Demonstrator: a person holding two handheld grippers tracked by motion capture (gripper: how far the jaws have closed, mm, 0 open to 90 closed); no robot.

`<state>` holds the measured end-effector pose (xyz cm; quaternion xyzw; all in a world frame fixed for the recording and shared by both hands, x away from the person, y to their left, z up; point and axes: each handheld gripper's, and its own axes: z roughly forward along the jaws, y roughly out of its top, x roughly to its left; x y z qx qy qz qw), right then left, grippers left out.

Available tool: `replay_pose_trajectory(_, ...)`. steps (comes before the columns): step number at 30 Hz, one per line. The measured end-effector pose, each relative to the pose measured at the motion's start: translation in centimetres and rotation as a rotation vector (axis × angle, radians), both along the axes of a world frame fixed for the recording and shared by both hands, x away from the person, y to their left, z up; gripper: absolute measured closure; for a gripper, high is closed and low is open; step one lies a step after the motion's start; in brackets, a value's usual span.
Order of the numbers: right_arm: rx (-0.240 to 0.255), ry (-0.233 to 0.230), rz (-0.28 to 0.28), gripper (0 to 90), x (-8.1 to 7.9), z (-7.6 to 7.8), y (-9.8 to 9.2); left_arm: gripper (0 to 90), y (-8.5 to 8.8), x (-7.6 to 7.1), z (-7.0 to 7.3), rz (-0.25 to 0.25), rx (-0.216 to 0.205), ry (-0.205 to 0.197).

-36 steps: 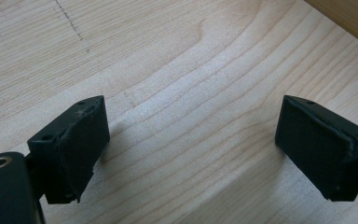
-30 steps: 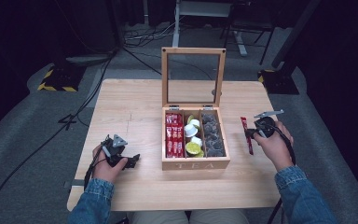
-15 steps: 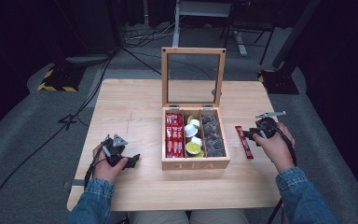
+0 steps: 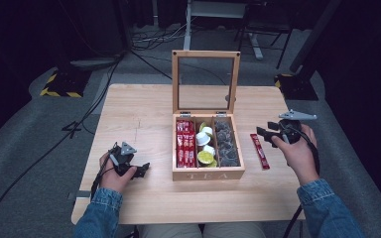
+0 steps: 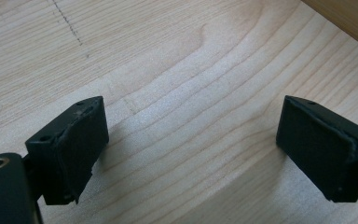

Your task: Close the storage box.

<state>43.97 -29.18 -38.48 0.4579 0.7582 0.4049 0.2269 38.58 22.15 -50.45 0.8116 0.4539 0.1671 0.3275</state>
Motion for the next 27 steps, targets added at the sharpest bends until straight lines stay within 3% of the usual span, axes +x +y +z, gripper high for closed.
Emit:
replay_pose_trajectory(3,0.034,-0.028,0.010,43.2,-0.2,1.0,0.5,9.2,-0.1,0.0,0.0,0.005,-0.005,0.003)
replay_pose_trajectory(13,0.068,-0.083,0.043,43.0,0.6,3.3,1.6,8.6,-0.2,0.3,0.0,-0.001,0.000,0.000)
replay_pose_trajectory(22,0.068,-0.103,0.062,43.2,1.8,4.8,2.7,8.6,-0.2,0.3,0.0,-0.001,0.000,0.000)
replay_pose_trajectory(27,0.076,-0.089,0.076,43.2,3.1,5.6,3.4,8.5,-0.2,0.3,0.0,-0.001,0.000,0.000)
